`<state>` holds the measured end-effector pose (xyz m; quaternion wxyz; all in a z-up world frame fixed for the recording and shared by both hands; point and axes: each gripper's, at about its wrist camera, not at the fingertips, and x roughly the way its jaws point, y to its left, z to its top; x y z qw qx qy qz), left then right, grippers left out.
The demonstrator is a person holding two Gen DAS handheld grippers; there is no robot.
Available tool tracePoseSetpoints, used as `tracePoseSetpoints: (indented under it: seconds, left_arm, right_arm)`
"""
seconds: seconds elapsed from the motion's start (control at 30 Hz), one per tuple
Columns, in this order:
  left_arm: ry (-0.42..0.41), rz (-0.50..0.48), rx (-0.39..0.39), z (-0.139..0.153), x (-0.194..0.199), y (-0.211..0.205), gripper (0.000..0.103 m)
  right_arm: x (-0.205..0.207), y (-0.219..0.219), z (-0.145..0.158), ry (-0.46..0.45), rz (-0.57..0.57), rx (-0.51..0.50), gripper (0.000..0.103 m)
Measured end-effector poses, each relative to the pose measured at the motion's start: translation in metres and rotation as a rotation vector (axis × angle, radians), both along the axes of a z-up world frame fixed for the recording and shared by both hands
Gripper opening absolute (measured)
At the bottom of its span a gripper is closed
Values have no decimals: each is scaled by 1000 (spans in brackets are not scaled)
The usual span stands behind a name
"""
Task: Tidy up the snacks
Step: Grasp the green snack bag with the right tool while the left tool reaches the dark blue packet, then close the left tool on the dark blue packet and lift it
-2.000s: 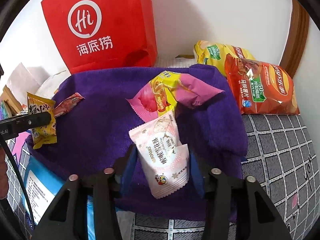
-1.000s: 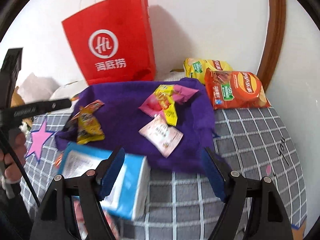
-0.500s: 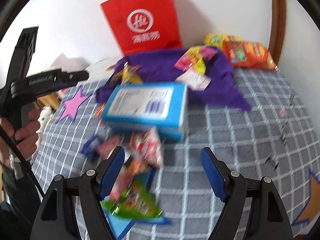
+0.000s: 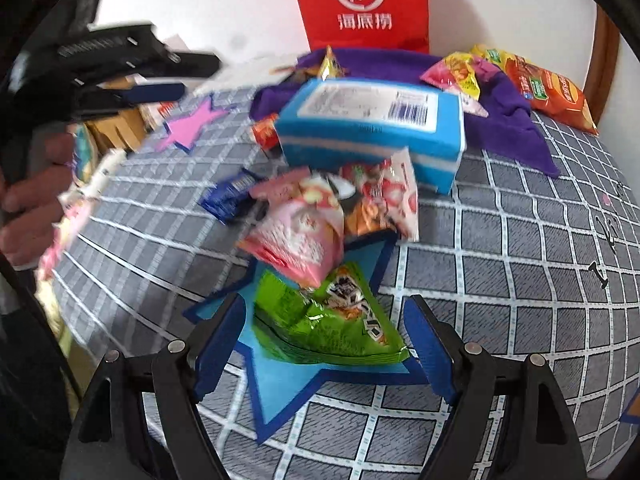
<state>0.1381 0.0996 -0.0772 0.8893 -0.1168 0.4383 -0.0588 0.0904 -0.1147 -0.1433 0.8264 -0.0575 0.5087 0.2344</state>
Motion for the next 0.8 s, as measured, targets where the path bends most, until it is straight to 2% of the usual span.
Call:
tracePoseSetpoints:
  seconds: [0.23,0.3,0.5,0.8]
  left_arm:
    - [28,24,-2,-18,-14,19,55]
    - [41,33,0,-25,-16,24,55]
    - [73,38,8,-45,-21,28,55]
    - [127,-14,34,-75,-14,9,55]
  right_arm:
    - [-1,7,-25,12,-12,-50,80]
    - [-3,6,-26,-12,-23,-47,71]
    - [-4,-3,-19,-12,-58,-18,64]
    - [-12,-21,2,-73,-91,3,63]
